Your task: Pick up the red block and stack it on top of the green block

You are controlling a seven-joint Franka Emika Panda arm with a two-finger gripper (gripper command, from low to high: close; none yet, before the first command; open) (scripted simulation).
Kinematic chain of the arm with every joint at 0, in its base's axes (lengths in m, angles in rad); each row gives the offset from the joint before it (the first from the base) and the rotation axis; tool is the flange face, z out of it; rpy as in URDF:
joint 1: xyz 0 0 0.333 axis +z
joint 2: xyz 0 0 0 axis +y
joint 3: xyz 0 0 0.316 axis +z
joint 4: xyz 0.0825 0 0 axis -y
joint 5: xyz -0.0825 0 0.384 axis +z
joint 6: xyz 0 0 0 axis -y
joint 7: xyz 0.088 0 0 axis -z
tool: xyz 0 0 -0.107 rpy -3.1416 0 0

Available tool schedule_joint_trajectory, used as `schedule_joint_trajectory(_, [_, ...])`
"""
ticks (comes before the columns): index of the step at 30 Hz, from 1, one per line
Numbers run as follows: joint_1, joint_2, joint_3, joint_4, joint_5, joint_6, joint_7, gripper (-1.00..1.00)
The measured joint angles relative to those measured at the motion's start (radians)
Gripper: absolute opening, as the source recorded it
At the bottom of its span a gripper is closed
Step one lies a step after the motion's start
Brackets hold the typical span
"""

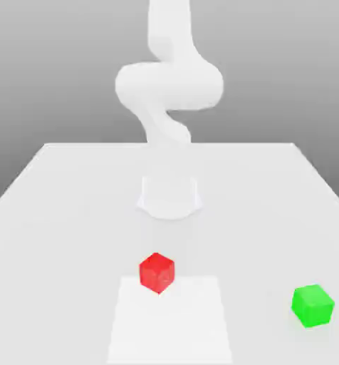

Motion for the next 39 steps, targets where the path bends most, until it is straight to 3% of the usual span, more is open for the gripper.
schedule_joint_trajectory(16, [-0.124,0.491,0.085,-0.548,0.043,0.411,0.416,0.0])
schedule_joint_trajectory(24, [-0.113,0.862,0.045,-0.574,-0.048,0.714,0.545,0.0])
schedule_joint_trajectory(25, [-0.096,0.893,0.027,-0.571,-0.053,0.742,0.551,-1.0])
schedule_joint_trajectory(32, [-0.097,0.9,0.026,-0.57,-0.063,0.748,0.558,-1.0])
schedule_joint_trajectory(39, [-0.108,0.683,0.056,-0.599,0.006,0.561,0.509,-1.0])
